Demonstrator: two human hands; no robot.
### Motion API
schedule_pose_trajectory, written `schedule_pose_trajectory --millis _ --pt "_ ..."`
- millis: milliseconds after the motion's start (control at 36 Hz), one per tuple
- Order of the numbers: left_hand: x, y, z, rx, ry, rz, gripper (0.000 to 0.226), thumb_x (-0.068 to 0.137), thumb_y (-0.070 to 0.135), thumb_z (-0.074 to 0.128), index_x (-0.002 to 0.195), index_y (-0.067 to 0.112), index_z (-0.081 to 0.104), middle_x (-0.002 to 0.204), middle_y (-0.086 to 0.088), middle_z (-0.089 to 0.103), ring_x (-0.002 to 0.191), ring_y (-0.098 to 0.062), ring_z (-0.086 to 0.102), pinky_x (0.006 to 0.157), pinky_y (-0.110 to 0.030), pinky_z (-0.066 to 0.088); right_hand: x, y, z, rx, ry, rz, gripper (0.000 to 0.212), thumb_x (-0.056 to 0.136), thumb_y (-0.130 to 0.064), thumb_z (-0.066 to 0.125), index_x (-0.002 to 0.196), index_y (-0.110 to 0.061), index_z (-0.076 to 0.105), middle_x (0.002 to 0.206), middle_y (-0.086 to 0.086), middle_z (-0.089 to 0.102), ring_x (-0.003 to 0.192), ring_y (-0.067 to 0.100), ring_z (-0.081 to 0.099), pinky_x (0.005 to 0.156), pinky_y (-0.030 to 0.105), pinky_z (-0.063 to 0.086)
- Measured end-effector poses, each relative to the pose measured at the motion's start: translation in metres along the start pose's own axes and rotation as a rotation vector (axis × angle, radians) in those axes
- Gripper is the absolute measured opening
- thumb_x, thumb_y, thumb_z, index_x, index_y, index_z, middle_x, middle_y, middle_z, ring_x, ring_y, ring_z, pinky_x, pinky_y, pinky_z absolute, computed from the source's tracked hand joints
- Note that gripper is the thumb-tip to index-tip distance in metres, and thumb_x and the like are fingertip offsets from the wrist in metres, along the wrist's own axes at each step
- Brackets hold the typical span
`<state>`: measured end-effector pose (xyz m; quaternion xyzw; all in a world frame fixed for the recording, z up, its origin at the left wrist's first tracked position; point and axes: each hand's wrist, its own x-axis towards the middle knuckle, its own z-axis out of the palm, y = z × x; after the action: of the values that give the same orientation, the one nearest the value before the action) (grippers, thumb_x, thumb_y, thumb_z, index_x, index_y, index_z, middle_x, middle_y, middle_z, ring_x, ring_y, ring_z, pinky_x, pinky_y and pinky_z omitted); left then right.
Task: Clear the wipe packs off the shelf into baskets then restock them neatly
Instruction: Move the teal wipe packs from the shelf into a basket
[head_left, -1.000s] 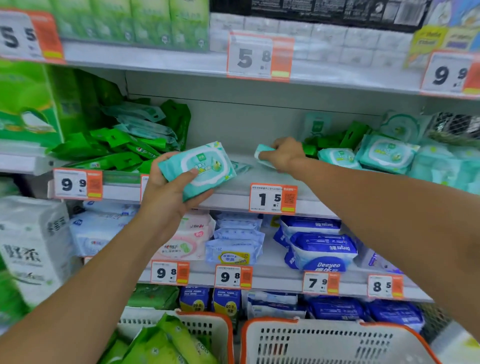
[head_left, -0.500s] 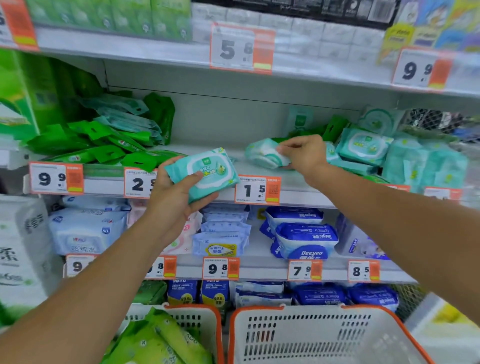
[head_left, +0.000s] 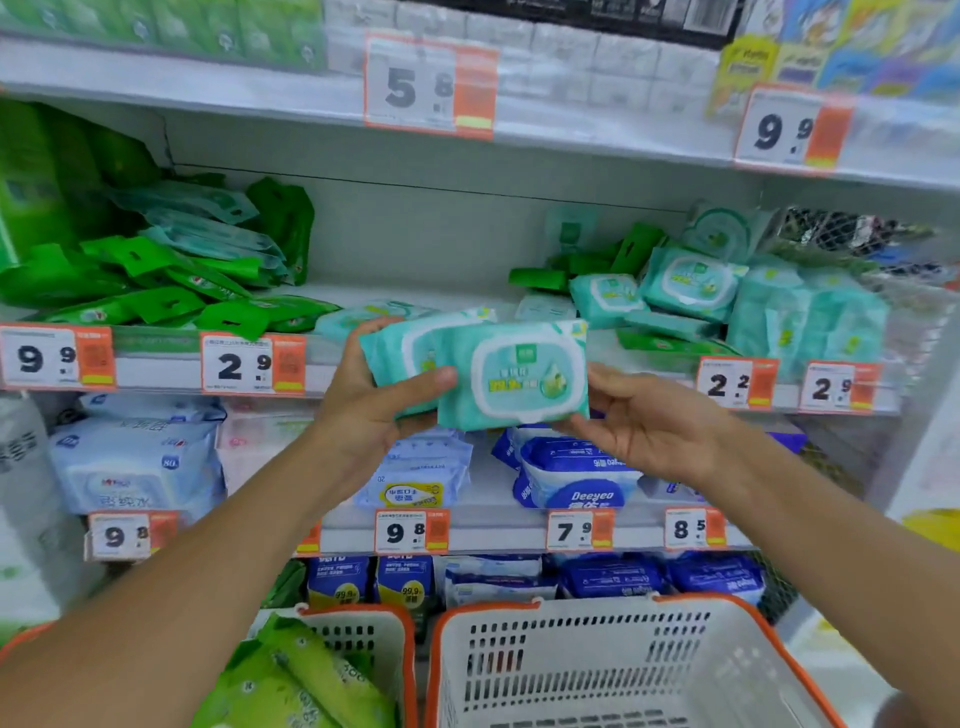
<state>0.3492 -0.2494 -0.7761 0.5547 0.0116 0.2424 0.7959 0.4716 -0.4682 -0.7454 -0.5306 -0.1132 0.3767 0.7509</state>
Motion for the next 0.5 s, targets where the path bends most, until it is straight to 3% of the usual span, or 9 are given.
schedule_pose_trajectory --millis 83,194,278,333,389,500 --pt "-0.006 -0.016 0.012 0.122 0.007 0.013 0.09 0.039 0.006 0.096 0.113 0.029 0.051 0.114 -0.003 0.069 0.103 -0.023 0.069 0.073 -0.046 0.061 -0.003 0.017 -0.011 -0.084 0.056 0.066 0.022 0.09 -0.006 0.058 0.106 -0.001 0.072 0.099 0.016 0.073 0.074 0.028 0.074 0.053 0.027 0.061" --pt "-0.015 -0.032 0.025 0.219 0.023 0.091 0.097 0.035 -0.002 0.094 0.118 0.023 0.05 0.122 -0.005 0.064 0.111 -0.021 0.065 0.086 -0.044 0.059 -0.007 0.022 -0.023 -0.179 0.08 0.057 0.035 0.101 -0.02 0.049 0.129 -0.001 0.062 0.11 0.016 0.069 0.094 0.032 0.07 0.07 0.045 0.064" --pt "-0.019 -0.037 0.032 0.218 0.018 0.093 0.101 0.034 -0.01 0.091 0.119 0.022 0.048 0.122 -0.005 0.061 0.109 -0.017 0.064 0.08 -0.035 0.06 -0.017 0.025 -0.025 -0.171 -0.059 0.109 0.048 0.094 -0.04 0.054 0.129 -0.009 0.063 0.124 0.015 0.067 0.109 0.033 0.068 0.089 0.051 0.058" --pt "-0.02 -0.039 0.033 0.209 -0.027 0.054 0.095 0.039 -0.007 0.088 0.118 0.025 0.047 0.124 -0.005 0.061 0.113 -0.022 0.064 0.079 -0.037 0.061 -0.021 0.033 -0.027 -0.271 -0.144 0.088 0.051 0.085 -0.032 0.07 0.132 -0.014 0.062 0.131 0.01 0.067 0.118 0.029 0.065 0.097 0.049 0.054" --pt "-0.023 -0.045 0.03 0.232 -0.077 -0.028 0.1 0.037 -0.008 0.094 0.118 0.028 0.047 0.122 -0.003 0.062 0.113 -0.024 0.065 0.079 -0.041 0.06 -0.023 0.042 -0.031 -0.409 -0.183 0.079 0.057 0.079 -0.016 0.076 0.134 -0.015 0.06 0.131 0.007 0.067 0.119 0.025 0.065 0.1 0.046 0.053" --pt "-0.036 -0.082 0.024 0.348 -0.229 -0.205 0.095 0.04 0.008 0.093 0.119 0.027 0.044 0.119 0.0 0.06 0.107 -0.018 0.064 0.074 -0.036 0.059 -0.018 0.057 -0.05 -0.642 -0.162 0.311 0.051 0.073 -0.026 0.075 0.123 -0.022 0.066 0.119 0.003 0.073 0.108 0.022 0.07 0.095 0.047 0.056"
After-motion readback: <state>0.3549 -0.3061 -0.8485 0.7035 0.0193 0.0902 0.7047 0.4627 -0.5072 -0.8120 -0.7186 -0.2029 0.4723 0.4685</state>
